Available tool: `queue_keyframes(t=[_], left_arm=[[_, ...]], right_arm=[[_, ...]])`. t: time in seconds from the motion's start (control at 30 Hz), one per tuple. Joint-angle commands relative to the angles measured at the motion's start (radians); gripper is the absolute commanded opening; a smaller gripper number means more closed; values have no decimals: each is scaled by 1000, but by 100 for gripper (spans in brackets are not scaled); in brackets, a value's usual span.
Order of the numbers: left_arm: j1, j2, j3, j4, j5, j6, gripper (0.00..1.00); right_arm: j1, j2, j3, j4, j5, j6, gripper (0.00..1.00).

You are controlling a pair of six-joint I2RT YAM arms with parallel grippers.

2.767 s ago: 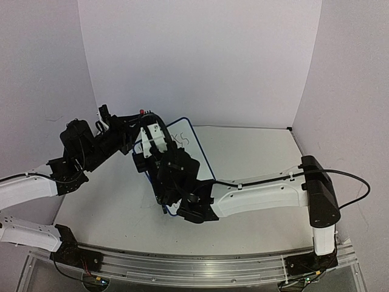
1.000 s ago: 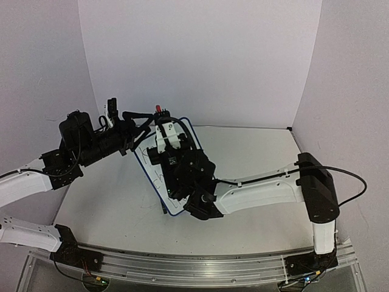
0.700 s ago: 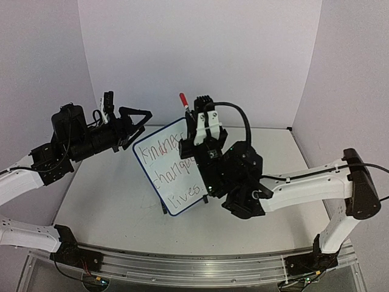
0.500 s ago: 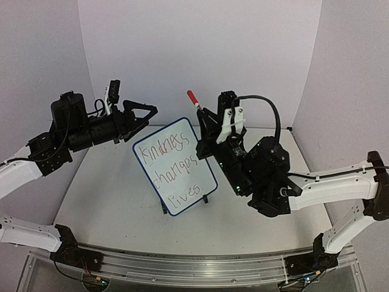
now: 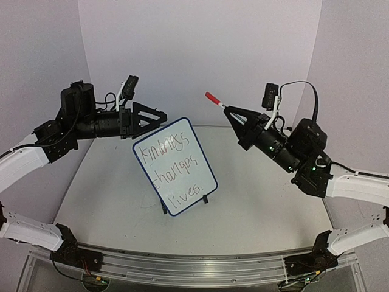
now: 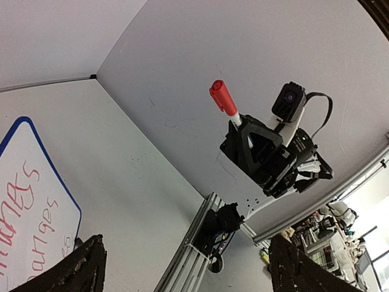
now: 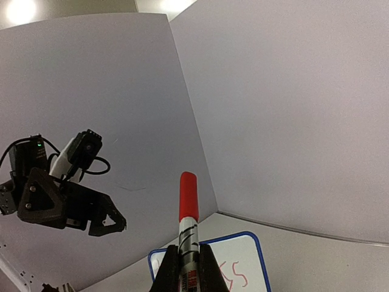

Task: Write a sentence on the whiteboard
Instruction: Insert the whiteboard marker without the cap into the pen cap.

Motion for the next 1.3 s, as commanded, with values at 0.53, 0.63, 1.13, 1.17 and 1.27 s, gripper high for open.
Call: queue_keyframes(t=[0.53,0.63,1.13,1.17,1.27], left_arm=[[1,75,37,180,308,-70,89],[1,87,44,140,313,-63,80],[1,108,59,79,295,-45,51],[1,109,60,79,295,-45,50],[1,113,59,77,294,-45,45]], right_arm=[[-55,105,73,8,-545,361,0],[-55,119,84,8,-556,367,0],[-55,197,133,4,-598,391,0],[-55,200,134,3,-598,391,0],[-55,204,138,-2,-599,389,0]])
